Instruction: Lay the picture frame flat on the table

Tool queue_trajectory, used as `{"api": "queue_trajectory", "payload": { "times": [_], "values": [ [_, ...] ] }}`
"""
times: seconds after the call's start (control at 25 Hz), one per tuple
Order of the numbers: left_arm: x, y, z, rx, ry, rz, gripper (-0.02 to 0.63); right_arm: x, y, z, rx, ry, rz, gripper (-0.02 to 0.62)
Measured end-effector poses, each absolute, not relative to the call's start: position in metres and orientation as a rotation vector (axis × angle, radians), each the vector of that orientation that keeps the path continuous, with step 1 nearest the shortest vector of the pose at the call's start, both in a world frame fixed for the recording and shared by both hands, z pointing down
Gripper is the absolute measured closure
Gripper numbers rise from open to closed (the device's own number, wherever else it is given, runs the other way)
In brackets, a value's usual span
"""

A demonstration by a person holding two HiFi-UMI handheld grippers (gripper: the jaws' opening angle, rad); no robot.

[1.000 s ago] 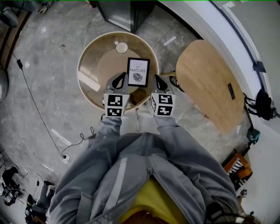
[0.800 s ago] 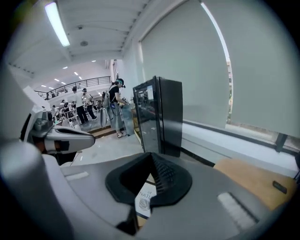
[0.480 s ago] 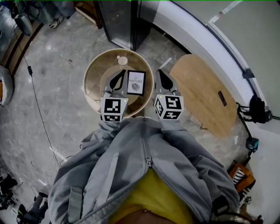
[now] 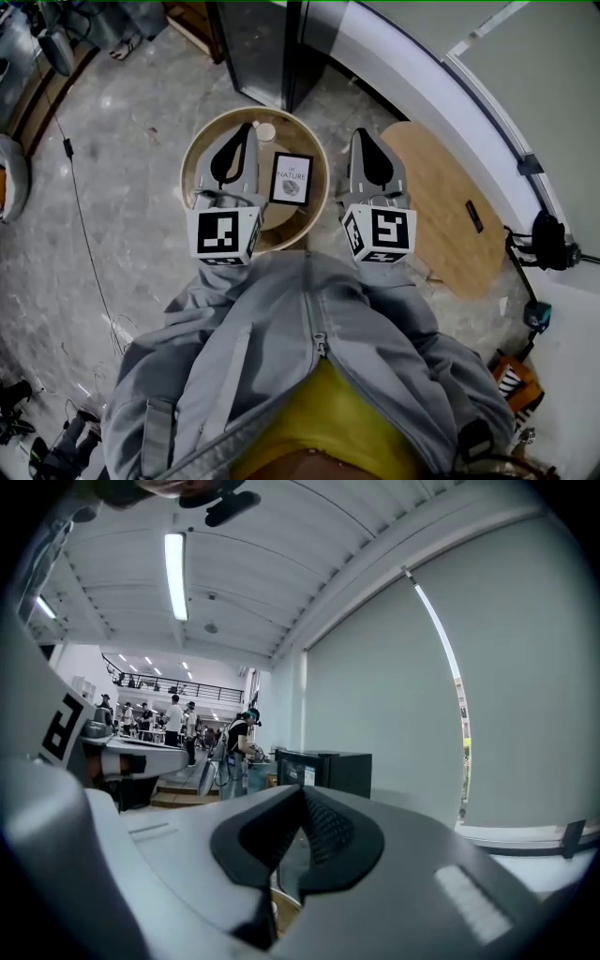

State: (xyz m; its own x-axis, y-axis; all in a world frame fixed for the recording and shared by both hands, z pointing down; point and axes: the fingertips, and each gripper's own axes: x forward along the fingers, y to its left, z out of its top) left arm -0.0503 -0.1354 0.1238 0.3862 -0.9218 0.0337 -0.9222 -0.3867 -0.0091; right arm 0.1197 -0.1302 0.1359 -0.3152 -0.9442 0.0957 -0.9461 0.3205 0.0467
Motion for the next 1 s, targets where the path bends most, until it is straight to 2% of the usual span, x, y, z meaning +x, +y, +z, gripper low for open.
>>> {"api": "queue_trajectory", "payload": {
  "times": [1.0],
  "values": [
    [-0.057,-0.126,0.111,2.648,-1.729,0.014,0.601,0.104,-0.123,0.13,1.743,-2.516,0.025,0.597]
  ]
}}
